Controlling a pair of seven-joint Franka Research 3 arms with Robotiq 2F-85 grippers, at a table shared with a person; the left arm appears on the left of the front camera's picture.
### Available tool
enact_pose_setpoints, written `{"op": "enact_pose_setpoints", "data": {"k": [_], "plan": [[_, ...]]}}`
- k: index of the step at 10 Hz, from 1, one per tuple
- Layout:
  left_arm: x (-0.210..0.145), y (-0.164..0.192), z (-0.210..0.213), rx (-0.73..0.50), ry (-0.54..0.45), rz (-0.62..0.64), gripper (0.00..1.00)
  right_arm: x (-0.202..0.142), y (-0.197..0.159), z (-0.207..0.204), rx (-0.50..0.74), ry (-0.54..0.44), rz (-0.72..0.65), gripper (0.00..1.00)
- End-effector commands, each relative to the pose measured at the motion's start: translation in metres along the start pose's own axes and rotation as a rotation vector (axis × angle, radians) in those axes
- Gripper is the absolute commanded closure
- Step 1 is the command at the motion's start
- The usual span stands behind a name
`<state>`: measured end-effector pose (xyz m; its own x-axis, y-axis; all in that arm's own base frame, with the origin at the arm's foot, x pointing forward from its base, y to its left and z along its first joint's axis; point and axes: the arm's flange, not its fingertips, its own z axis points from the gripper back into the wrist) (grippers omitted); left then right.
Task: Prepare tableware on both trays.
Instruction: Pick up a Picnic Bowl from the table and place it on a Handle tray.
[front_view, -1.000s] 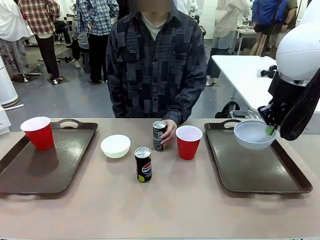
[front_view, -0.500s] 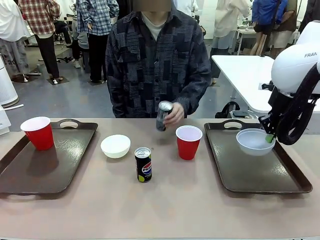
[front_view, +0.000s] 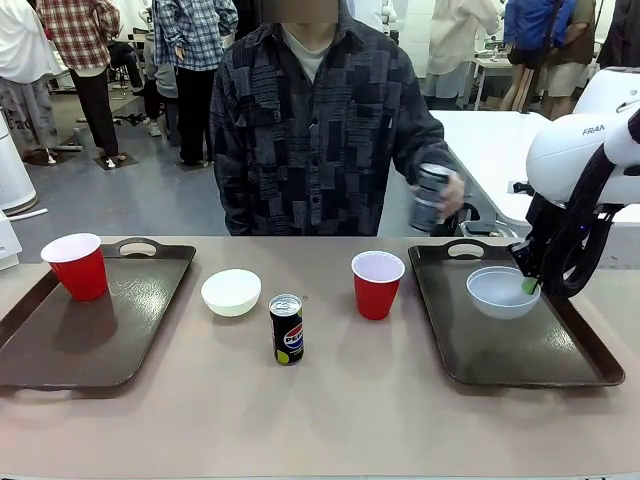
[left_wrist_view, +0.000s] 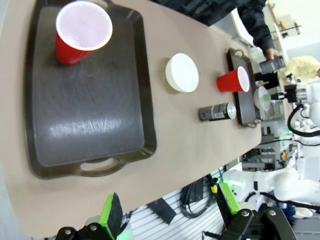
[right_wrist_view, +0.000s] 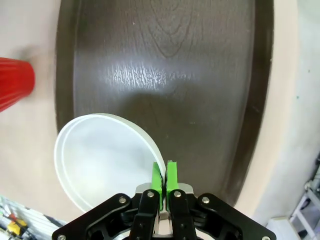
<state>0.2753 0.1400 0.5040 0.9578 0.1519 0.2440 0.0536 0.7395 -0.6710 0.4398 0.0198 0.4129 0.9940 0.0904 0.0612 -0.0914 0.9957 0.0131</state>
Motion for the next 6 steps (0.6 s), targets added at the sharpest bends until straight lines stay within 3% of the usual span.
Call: {"op": "enact_pose_setpoints", "data": {"k": [1,2,3,6], "plan": [[0.0,0.0,0.001,-0.019,-0.004,0.009,0.0,-0.048,-0.002,0.023,-0.035,-0.02,0.039,0.96],[0.0,0.0,0.001,-0.019,-0.004,0.009,0.0,-0.106,-0.002,0.044,-0.074,-0.066,0.12,0.96],[0.0,0.0,0.001,-0.019,-0.004,0.009,0.0,-0.132,-0.004,0.053,-0.104,-0.113,0.134,0.96],[0.0,0.0,0.001,-0.019,-0.004,0.009,0.0,-0.126,-0.016,0.048,-0.101,-0.024,0.094,0.96]]}}
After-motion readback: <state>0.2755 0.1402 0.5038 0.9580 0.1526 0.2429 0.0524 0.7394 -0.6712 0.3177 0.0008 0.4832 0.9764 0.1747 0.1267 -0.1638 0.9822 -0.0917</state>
